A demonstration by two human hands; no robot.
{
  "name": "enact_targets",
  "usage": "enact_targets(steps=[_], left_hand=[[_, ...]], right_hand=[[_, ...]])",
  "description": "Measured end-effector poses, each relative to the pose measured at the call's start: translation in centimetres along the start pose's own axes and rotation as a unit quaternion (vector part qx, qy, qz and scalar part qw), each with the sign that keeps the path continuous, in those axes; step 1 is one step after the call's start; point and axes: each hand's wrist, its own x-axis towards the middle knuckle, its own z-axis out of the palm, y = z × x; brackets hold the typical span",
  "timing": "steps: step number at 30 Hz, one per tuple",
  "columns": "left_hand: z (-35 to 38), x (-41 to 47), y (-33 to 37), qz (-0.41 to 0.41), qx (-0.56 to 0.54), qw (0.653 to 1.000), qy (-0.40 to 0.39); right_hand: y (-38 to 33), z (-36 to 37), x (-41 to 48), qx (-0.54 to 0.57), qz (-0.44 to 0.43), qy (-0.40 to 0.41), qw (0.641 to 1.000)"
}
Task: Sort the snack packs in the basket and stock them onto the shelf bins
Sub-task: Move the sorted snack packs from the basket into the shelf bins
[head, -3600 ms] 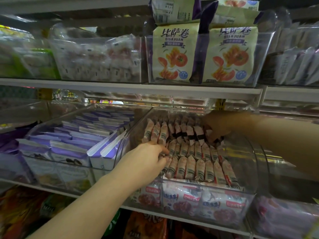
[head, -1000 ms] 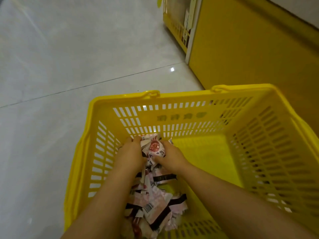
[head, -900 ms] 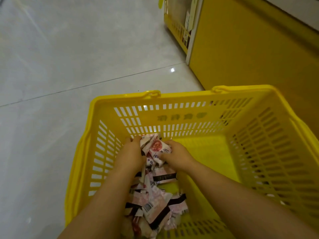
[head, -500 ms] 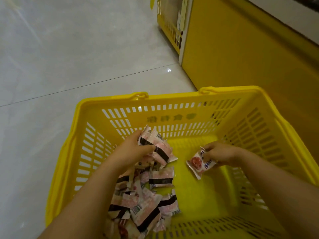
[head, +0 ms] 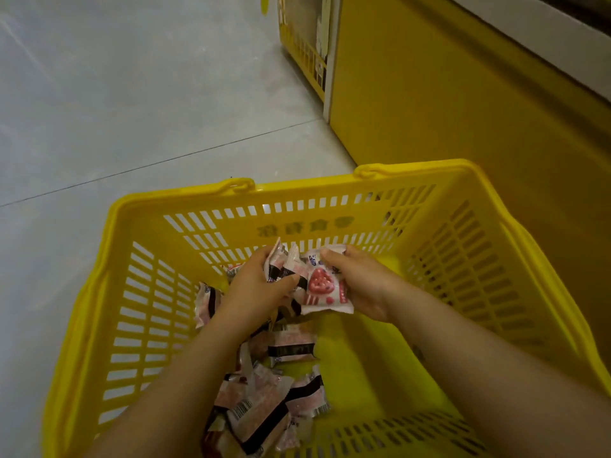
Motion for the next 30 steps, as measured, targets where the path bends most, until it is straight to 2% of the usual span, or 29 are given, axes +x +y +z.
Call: enact_targets(steps=[2, 4, 6, 10, 14, 18, 21, 23, 26, 28, 30], left_hand=[[-0.1, -0.2, 0.2, -0.009, -0.080, 0.996, -0.048], [-0.5, -0.5, 0.9, -0.054, -0.244, 0.963, -0.099], [-0.9, -0.5, 1.3, -0.076, -0.338, 0.932, -0.102], [-0.7, -0.3, 1.5, -0.045, -0.277, 0.958, -0.051], [-0.6, -0.3, 1.3, -0.105, -0.380, 0.915, -0.084], [-0.3, -1.0, 1.5, -0.139, -0.360, 0.907, -0.171], [-0.6, -0.8, 1.5, -0.120, -0.403, 0.891, -0.171], [-1.6, -0.5, 1.4, -0.106, -0.427, 0.885, -0.153], [-2.7, -0.1, 1.0, -0.102, -0.369, 0.916, -0.122], [-2.7, -0.2, 1.0, -0.095, -0.327, 0.931, -0.134], [-2.4, -0.3, 1.1, -0.089, -0.314, 0.934, -0.148]], right_hand=[[-0.2, 0.4, -0.3, 0.045, -0.017, -0.012, 0.999], [-0.3, 0.1, -0.5, 0.084, -0.023, -0.028, 0.996], [-0.3, -0.1, -0.6, 0.125, -0.018, -0.064, 0.990], [-0.1, -0.1, -0.3, 0.137, -0.052, -0.087, 0.985], [-0.1, -0.2, -0.3, 0.117, -0.076, -0.084, 0.987], [-0.2, -0.6, -0.5, 0.129, -0.058, -0.125, 0.982], [-0.7, -1.9, -0.7, 0.119, -0.031, -0.148, 0.981], [-1.3, -3.1, -0.8, 0.097, -0.024, -0.114, 0.988], [-2.5, -5.0, -1.1, -0.041, -0.042, -0.020, 0.998], [-3.1, -5.4, -1.3, -0.096, -0.054, -0.009, 0.994], [-3.2, -4.9, -1.4, -0.078, -0.069, -0.025, 0.994]])
